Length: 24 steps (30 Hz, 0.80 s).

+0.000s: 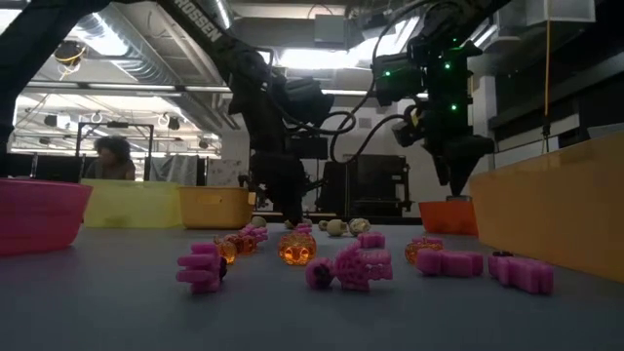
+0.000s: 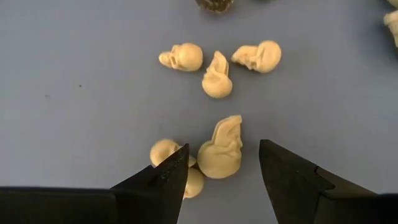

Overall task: Sort Halloween decoration
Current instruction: Put the white skull toy into the yellow bin

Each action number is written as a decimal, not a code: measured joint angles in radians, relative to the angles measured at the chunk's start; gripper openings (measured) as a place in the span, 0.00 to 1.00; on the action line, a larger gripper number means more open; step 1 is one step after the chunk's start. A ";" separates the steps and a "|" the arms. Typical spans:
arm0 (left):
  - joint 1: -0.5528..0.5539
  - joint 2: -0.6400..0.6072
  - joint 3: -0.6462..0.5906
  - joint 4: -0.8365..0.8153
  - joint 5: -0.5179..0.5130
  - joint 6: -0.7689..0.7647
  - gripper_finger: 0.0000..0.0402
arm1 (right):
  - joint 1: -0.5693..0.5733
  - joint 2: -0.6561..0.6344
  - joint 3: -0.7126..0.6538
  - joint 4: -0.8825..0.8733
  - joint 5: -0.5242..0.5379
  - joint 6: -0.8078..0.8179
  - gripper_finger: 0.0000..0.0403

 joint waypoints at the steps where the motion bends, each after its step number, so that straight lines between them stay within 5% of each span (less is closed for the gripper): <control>1: 0.000 0.000 0.000 0.000 0.000 0.000 0.44 | 0.000 0.000 0.000 0.001 0.000 0.000 0.62; 16: 0.001 0.016 0.000 -0.002 0.005 0.000 0.44 | 0.000 0.000 0.000 0.003 0.000 0.000 0.62; 24: 0.002 0.016 0.000 -0.003 0.004 -0.022 0.31 | 0.000 0.000 0.000 0.004 0.000 -0.001 0.62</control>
